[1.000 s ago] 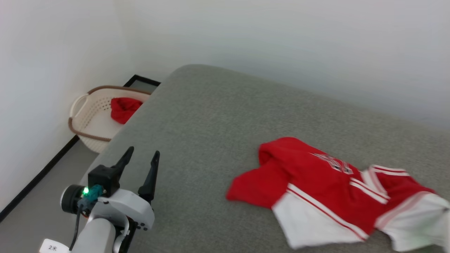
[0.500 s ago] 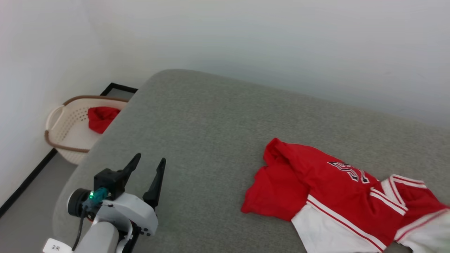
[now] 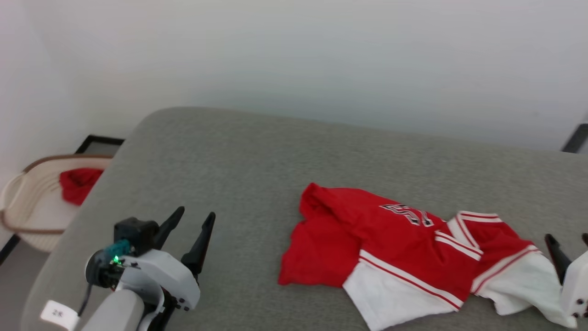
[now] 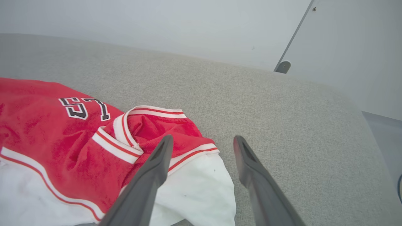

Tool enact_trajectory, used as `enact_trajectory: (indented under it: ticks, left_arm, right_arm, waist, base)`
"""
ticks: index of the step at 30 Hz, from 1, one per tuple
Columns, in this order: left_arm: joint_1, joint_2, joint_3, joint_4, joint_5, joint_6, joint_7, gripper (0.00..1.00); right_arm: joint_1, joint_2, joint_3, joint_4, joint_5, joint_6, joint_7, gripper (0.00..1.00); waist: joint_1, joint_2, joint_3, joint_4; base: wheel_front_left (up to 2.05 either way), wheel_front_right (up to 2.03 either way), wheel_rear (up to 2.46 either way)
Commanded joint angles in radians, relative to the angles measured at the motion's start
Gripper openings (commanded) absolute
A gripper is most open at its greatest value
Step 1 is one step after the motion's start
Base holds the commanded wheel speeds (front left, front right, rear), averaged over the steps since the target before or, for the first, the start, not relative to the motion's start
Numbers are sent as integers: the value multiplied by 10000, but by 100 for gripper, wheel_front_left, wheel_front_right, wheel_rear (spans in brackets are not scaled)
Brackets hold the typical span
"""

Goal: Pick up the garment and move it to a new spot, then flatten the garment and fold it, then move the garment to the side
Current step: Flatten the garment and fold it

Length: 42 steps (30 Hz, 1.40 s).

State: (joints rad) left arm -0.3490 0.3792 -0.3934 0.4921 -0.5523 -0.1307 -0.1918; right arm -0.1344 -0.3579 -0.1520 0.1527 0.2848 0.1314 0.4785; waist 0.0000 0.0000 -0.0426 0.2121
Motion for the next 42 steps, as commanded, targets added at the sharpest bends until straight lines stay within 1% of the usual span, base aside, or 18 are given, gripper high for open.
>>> enact_trajectory:
  ticks: [1, 2, 3, 7, 9, 11, 14, 18, 21, 24, 26, 28, 31, 33, 36, 40, 42]
  left_arm:
    - [36, 114, -40, -177, -346, 5, 281, 100]
    - [79, 211, -114, -340, -571, 3, 527, 100]
    - [79, 211, -114, -340, -571, 3, 527, 100]
    - [232, 493, -206, -920, -1483, 3, 1792, 100]
    - [281, 490, -97, -1331, -1994, 28, 2463, 100]
    - [360, 647, -62, -1759, -2276, 190, 3128, 100]
    - [399, 618, -9, -2463, -2743, 508, 3989, 100]
    - [289, 567, 22, -3172, -3370, 823, 5051, 100]
    - [88, 420, -70, -3526, -3964, 1101, 6103, 100]
    - [-242, 288, -342, -3624, -4489, 1470, 7426, 100]
    - [-518, 165, -561, -3553, -4835, 1705, 8330, 100]
    - [-784, 93, -756, -3344, -5032, 2037, 9126, 100]
    - [-1098, -17, -1157, -2997, -5117, 2362, 10066, 100]
    - [-1190, -78, -1418, -2767, -5125, 2502, 10548, 100]
    - [-1194, -172, -1668, -2540, -5249, 2582, 11005, 100]
    - [-1053, -365, -1810, -2337, -5397, 2577, 11220, 100]
    - [-1074, -338, -1928, -2266, -5256, 2562, 11243, 100]
  right_arm:
    - [349, 201, 77, -312, -54, -12, -398, 100]
    - [462, 337, 157, -511, -98, -12, -683, 100]
    - [462, 337, 157, -511, -98, -12, -683, 100]
    - [1164, 965, 287, -1287, -383, -12, -1838, 100]
    - [1476, 1327, 287, -1452, -465, -12, -2323, 100]
    - [1727, 1622, 311, -1504, -566, -12, -2773, 100]
    - [2028, 2022, 332, -1382, -646, -12, -3293, 100]
    - [2029, 2263, 401, -1118, -552, -12, -3633, 100]
    - [1887, 2318, 467, -988, -470, -12, -3752, 100]
    - [1780, 2293, 476, -872, -455, -12, -3838, 100]
    - [1664, 2282, 479, -817, -432, -12, -3889, 100]
    - [1565, 2270, 492, -805, -388, -12, -3883, 100]
    - [1451, 2252, 551, -787, -345, -12, -3832, 100]
    - [1395, 2241, 601, -762, -322, -12, -3871, 100]
    - [1274, 2238, 585, -730, -263, -12, -3888, 100]
    - [1188, 2220, 615, -751, -207, -12, -3863, 100]
    - [1115, 2247, 668, -792, -203, -12, -3857, 100]
  waist:
    - [0, 0, -96, -696]
    - [0, 0, -108, -860]
    - [0, 0, -108, -860]
    - [0, 0, -161, -1392]
    - [0, 0, -183, -1626]
    - [0, 0, -189, -1855]
    - [0, 0, -168, -2124]
    - [0, 0, -113, -2429]
    - [0, 0, -69, -2597]
    - [0, 0, -36, -2720]
    - [0, 0, -11, -2802]
    - [0, 0, 11, -2897]
    - [0, 0, 73, -3076]
    - [0, 0, 129, -3214]
    - [0, 0, 249, -3440]
    - [0, 0, 506, -3740]
    - [0, 0, 700, -3886]
  base:
    - [0, 0, 0]
    - [0, 0, 0]
    - [0, 0, 0]
    - [0, 0, 0]
    - [0, 0, 0]
    - [0, 0, 0]
    - [0, 0, 0]
    - [0, 0, 0]
    - [0, 0, 0]
    - [0, 0, 0]
    - [0, 0, 0]
    - [0, 0, 0]
    - [0, 0, 0]
    - [0, 0, 0]
    - [0, 0, 0]
    - [0, 0, 0]
    - [0, 0, 0]
